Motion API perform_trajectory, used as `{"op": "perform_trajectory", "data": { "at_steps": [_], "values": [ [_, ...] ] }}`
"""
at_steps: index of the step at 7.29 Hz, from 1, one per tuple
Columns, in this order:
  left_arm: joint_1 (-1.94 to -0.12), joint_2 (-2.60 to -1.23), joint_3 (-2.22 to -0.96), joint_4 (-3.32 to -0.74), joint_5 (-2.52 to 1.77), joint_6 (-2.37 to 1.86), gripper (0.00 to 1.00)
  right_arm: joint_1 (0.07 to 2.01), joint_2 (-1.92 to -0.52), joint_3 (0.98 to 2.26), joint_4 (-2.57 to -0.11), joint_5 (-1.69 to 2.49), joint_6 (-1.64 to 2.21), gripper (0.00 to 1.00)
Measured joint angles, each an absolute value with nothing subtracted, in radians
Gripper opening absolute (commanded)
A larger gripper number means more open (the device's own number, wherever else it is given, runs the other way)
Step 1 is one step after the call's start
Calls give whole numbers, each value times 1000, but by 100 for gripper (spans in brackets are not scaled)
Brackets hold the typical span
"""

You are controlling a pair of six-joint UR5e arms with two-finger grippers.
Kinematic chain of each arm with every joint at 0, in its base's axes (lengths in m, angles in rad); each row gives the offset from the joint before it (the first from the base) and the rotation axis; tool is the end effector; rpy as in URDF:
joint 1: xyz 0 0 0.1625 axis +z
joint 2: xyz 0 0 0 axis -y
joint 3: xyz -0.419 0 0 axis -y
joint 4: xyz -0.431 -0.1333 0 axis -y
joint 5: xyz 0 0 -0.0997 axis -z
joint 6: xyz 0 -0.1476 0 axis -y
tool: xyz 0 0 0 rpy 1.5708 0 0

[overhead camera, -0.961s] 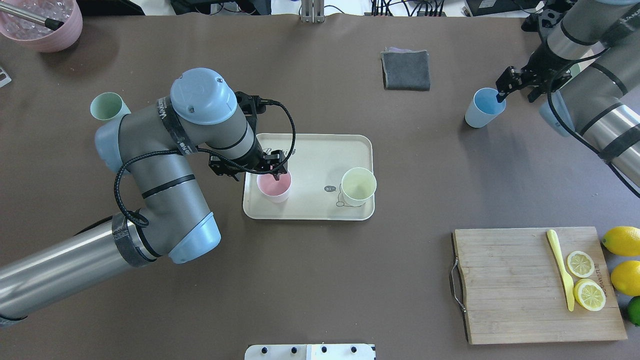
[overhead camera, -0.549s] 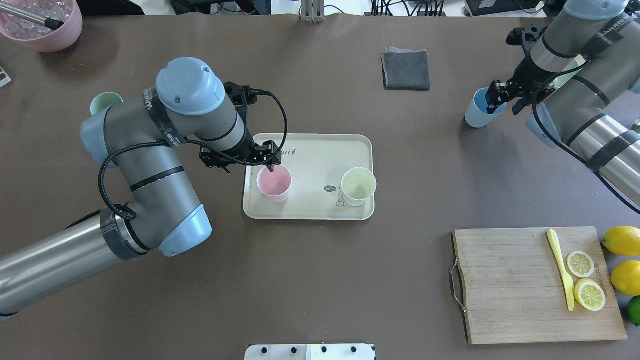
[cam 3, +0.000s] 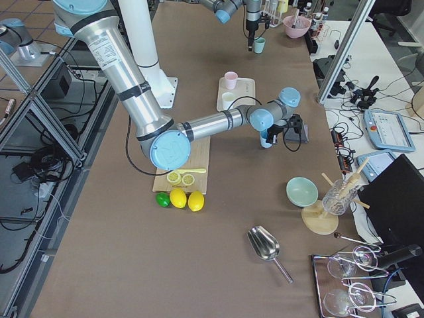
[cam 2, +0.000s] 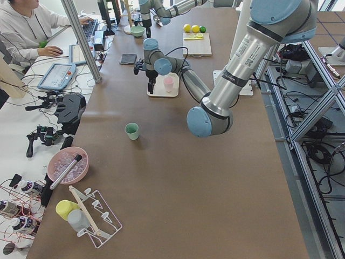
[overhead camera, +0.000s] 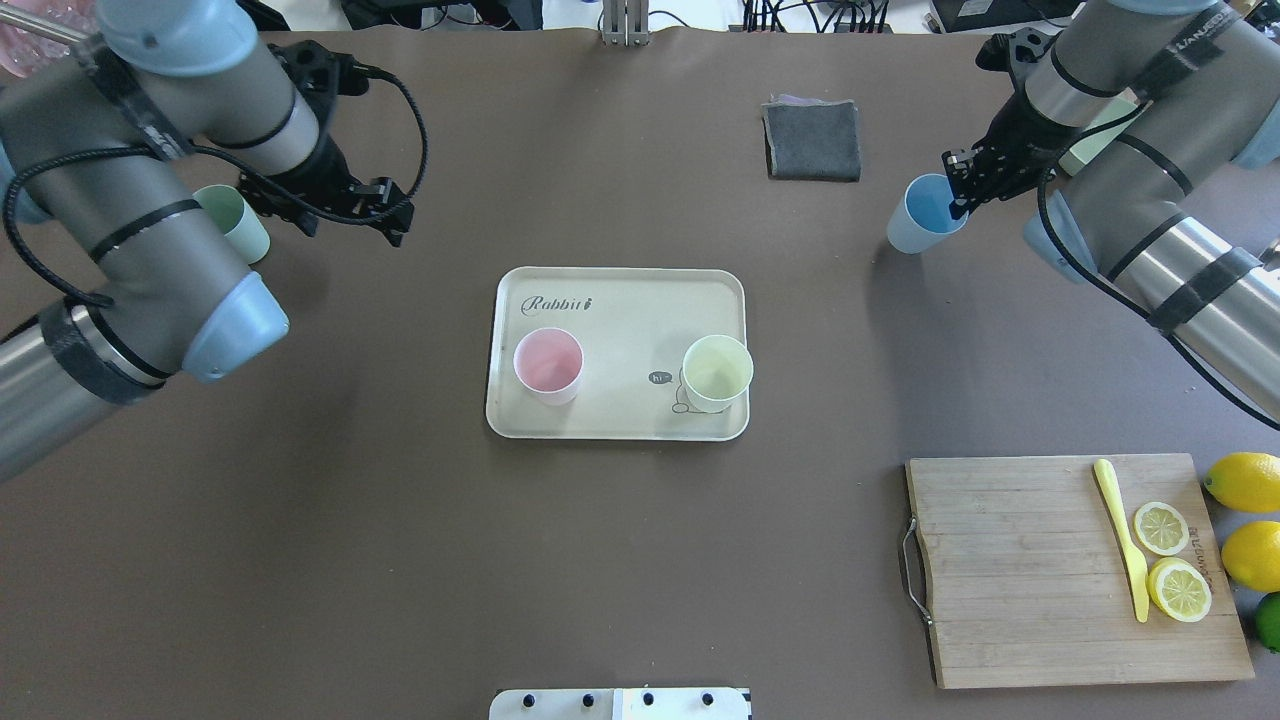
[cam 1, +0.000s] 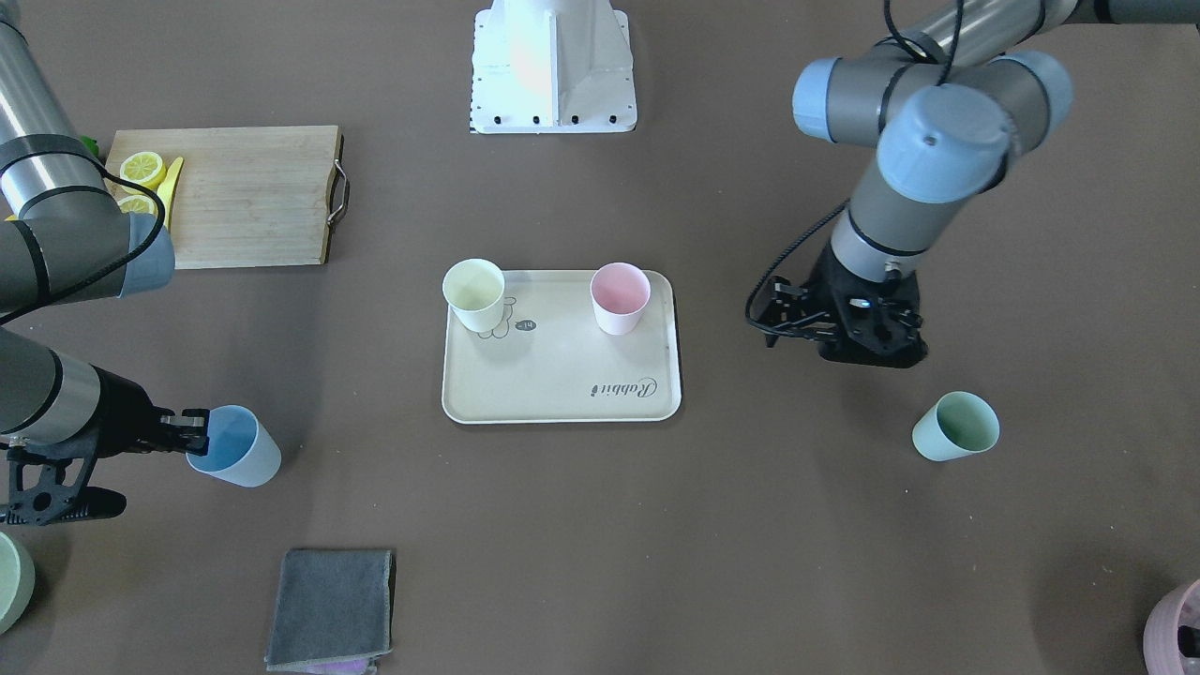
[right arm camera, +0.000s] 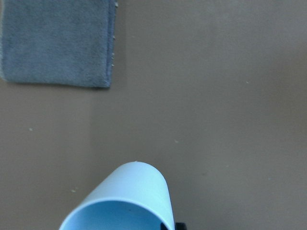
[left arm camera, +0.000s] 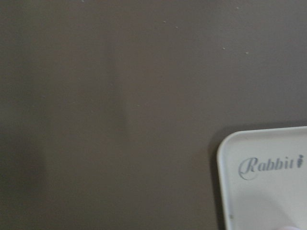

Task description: Place all cups on tray

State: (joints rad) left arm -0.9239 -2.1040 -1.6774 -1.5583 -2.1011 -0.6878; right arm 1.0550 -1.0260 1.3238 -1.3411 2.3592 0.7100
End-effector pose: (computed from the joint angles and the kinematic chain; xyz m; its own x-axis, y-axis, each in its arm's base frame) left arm 0.3837 -0.6052 0.3106 0.7034 0.1746 -0.6890 -0.0536 0.9796 0.1936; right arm -0.3538 -0.6819 0.4341 0.6093 -0.0093 0.7929 0.0382 0.9991 -0.0177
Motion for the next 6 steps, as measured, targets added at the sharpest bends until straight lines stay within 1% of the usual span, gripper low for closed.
{"op": "perform_trajectory", "data": {
  "at_steps": [2, 3, 4, 6],
  "values": [
    [-1030, -2019, -1649, -1564, -2118, -460, 98, 1015, -959, 1356, -1341, 2365, 867, 0],
    [-1076, -1986, -1622, -1570, -2120, -363, 98, 962, -920, 1379, -1338, 2356, 979, 0],
    [-1120, -1970, -1577, -1587, -2120, -282, 98, 896, -888, 1404, -1334, 2326, 1085, 0],
    [-1165, -1971, -1443, -1692, -2120, -219, 98, 771, -857, 1438, -1329, 2237, 1218, 0]
  ]
}}
